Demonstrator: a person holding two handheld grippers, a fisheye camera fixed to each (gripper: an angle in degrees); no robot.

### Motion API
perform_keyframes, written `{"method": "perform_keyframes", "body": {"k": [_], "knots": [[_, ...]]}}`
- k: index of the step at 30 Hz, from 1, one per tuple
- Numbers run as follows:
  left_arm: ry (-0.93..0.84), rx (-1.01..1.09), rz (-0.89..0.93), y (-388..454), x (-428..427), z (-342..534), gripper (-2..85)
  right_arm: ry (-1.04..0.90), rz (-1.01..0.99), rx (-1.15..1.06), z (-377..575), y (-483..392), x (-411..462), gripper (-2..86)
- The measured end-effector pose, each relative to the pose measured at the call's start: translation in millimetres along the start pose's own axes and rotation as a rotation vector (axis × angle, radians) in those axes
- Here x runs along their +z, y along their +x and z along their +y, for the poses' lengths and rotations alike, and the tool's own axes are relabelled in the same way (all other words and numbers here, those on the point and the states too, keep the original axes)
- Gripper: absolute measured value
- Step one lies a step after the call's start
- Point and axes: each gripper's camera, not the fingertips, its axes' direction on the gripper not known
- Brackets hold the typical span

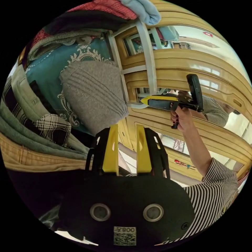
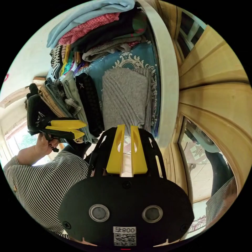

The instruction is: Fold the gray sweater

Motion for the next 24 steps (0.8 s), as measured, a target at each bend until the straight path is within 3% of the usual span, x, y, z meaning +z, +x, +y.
{"method": "perform_keyframes", "body": {"k": [7,14,19,24], "knots": [[0.238,0.209,-0.110,57.1,-70.5,11.9,10.6,0.122,-0.063,-0.171,2.4,-68.8,-32.9,2.3],[0.544,0.095,-0.281,37.3,-181.3,-17.1,12.1,0.250,-0.142,-0.242,0.8,-102.4,-65.5,3.4],[0.552,0.039,-0.421,32.2,-196.1,-56.6,9.9,0.328,-0.187,-0.261,-6.9,-116.5,-86.8,5.4],[0.519,0.062,-0.432,39.5,-176.4,-57.4,3.1,0.444,-0.179,-0.281,-33.8,-137.2,-124.9,7.5]]}}
